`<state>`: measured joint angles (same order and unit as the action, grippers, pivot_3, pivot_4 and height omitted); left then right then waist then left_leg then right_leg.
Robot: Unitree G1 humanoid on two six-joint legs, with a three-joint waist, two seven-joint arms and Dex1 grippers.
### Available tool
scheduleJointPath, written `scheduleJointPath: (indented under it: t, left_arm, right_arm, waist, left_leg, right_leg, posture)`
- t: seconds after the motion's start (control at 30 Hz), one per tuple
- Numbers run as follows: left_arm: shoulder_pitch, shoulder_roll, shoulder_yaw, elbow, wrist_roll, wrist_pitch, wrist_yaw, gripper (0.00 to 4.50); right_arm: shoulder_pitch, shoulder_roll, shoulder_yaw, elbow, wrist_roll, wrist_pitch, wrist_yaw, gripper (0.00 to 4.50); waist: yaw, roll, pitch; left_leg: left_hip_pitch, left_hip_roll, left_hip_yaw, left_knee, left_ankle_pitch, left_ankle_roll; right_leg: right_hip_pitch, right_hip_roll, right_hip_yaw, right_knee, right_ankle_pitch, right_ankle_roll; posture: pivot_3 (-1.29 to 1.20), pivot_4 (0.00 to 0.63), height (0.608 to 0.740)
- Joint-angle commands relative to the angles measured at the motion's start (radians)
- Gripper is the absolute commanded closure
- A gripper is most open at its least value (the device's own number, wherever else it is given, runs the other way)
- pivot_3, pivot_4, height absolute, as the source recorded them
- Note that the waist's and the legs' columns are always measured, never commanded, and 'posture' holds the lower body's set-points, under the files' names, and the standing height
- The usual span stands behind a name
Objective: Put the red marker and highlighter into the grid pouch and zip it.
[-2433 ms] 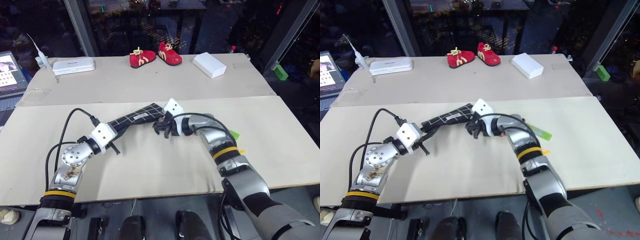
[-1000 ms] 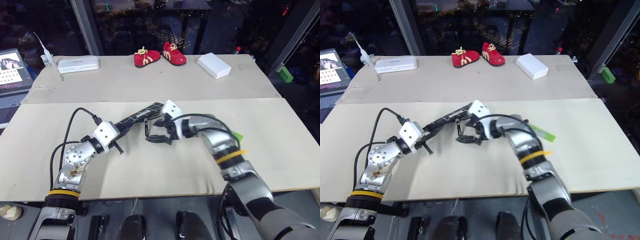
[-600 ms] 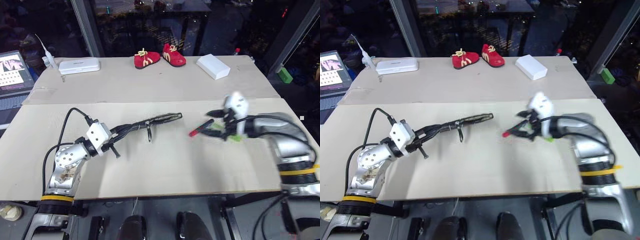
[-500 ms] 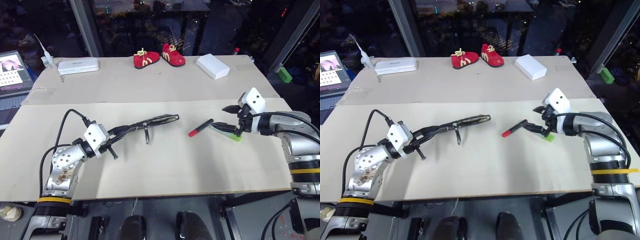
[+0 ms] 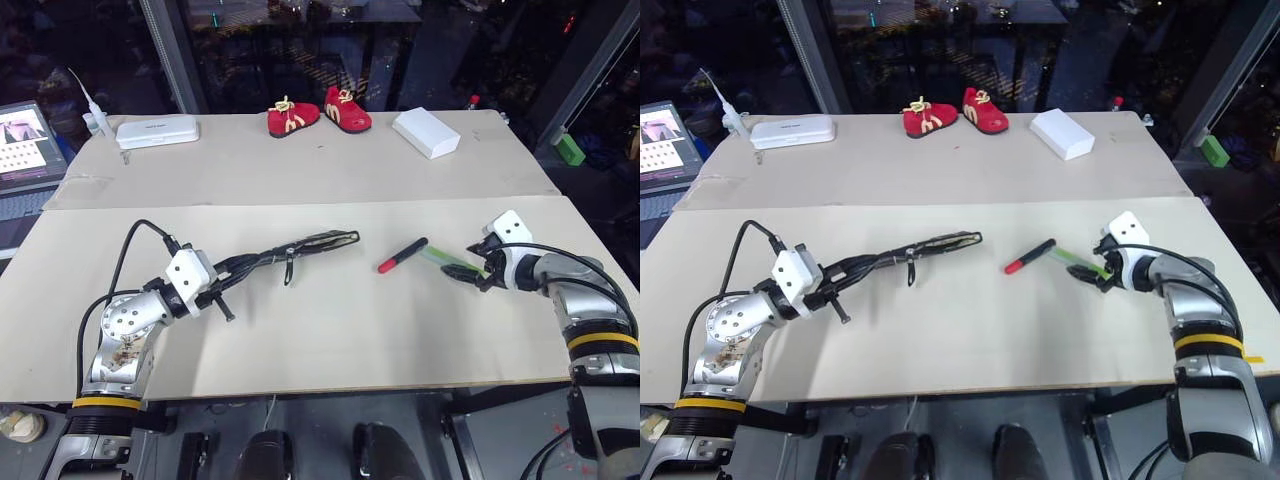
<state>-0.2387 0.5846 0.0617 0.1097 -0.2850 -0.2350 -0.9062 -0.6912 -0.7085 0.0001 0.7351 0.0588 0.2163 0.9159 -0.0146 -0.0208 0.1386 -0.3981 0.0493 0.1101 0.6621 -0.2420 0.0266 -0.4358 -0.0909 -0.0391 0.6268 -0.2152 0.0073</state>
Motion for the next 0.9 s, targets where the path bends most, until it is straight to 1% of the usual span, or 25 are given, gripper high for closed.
scheduleJointPath:
  t: [0.03,0.07,0.17,0.3,0.4,0.47,0.57,0.63,0.67,0.8,0.9]
  left_arm:
    - [-0.001,0.012,0.031,-0.02,-0.039,0.015,-0.015,4.5]
    - [0.0,0.012,0.032,-0.021,-0.04,0.016,-0.017,4.5]
    - [0.0,0.013,0.036,-0.026,-0.045,0.026,-0.018,4.5]
    - [-0.003,0.01,0.035,-0.023,-0.052,0.038,-0.022,4.5]
    - [-0.002,0.012,0.032,-0.025,-0.055,0.048,-0.036,4.5]
    - [-0.002,0.014,0.031,-0.028,-0.057,0.053,-0.043,4.5]
    - [-0.005,0.02,0.031,-0.034,-0.058,0.066,-0.057,4.5]
    - [-0.007,0.027,0.031,-0.042,-0.06,0.078,-0.068,4.5]
    - [-0.008,0.031,0.03,-0.048,-0.062,0.086,-0.073,4.5]
    - [-0.01,0.047,0.036,-0.065,-0.083,0.127,-0.095,4.5]
    - [-0.01,0.06,0.041,-0.072,-0.092,0.149,-0.105,4.5]
  right_arm:
    - [-0.029,0.006,0.011,0.032,-0.016,-0.03,0.008,0.27]
    - [-0.03,0.007,0.017,0.032,-0.022,-0.027,0.011,0.27]
    - [0.019,-0.006,0.043,-0.059,-0.026,-0.043,0.065,0.27]
    - [0.025,0.003,0.034,-0.065,-0.026,0.004,0.043,0.27]
    - [0.043,0.009,0.029,-0.082,-0.017,0.047,0.039,1.03]
    - [0.056,0.01,0.023,-0.102,-0.008,0.077,0.039,1.63]
    - [0.08,0.007,0.013,-0.149,0.01,0.116,0.038,2.69]
    - [0.094,0.006,0.006,-0.178,0.017,0.138,0.029,3.4]
    - [0.105,0.004,0.001,-0.199,0.022,0.148,0.028,3.46]
    - [0.135,-0.003,-0.043,-0.285,0.042,0.202,-0.021,3.46]
    - [0.171,-0.041,-0.106,-0.436,0.084,0.252,-0.034,3.46]
  waist:
    - [0.0,0.0,0.0]
    - [-0.001,0.0,0.0]
    - [0.0,0.0,0.0]
    - [-0.001,0.0,0.0]
    - [-0.001,0.0,0.0]
    - [0.0,0.0,0.0]
    - [0.0,0.0,0.0]
    - [0.002,0.0,0.0]
    - [0.002,0.0,0.0]
    - [0.003,0.0,0.0]
    - [0.005,0.0,0.0]
  left_leg:
    - [0.0,0.0,0.0,0.0,0.0,0.0]
    - [0.0,0.0,0.0,0.0,0.0,0.0]
    - [0.001,0.0,0.0,0.0,0.0,0.0]
    - [0.001,0.0,0.0,0.0,0.0,0.0]
    - [0.003,0.0,0.0,0.0,0.0,0.0]
    - [0.004,0.0,0.0,0.0,0.0,0.0]
    - [0.01,0.0,0.0,0.0,-0.001,0.001]
    - [0.011,0.0,-0.001,0.0,-0.001,0.001]
    - [0.011,0.0,-0.001,0.0,-0.001,0.001]
    - [0.01,0.0,-0.002,0.0,-0.001,0.001]
    - [0.009,0.0,-0.002,0.0,-0.001,0.001]
  right_leg:
    - [0.0,0.0,0.0,0.0,0.0,0.0]
    - [0.0,0.0,0.0,0.0,0.0,0.0]
    - [0.001,0.0,0.0,0.0,0.0,0.0]
    - [0.001,0.0,0.0,0.001,0.0,0.0]
    - [0.003,0.0,0.0,0.0,0.0,0.0]
    - [0.005,0.0,0.0,0.0,0.0,0.0]
    - [0.012,0.0,0.0,-0.001,0.0,0.0]
    - [0.012,-0.001,0.0,-0.001,0.0,0.0]
    - [0.012,-0.001,0.0,-0.001,0.0,0.0]
    - [0.012,0.0,-0.001,-0.001,-0.001,0.001]
    - [0.011,-0.001,-0.001,-0.002,-0.001,0.001]
  posture:
    - [0.0,0.15,0.74]
    - [0.0,0.15,0.74]
    - [0.0,0.15,0.74]
    - [0.0,0.15,0.74]
    - [0.0,0.15,0.74]
    - [0.0,0.15,0.74]
    - [0.0,0.15,0.74]
    - [0.0,0.15,0.74]
    - [0.0,0.15,0.74]
    - [0.0,0.15,0.74]
    - [0.0,0.15,0.74]
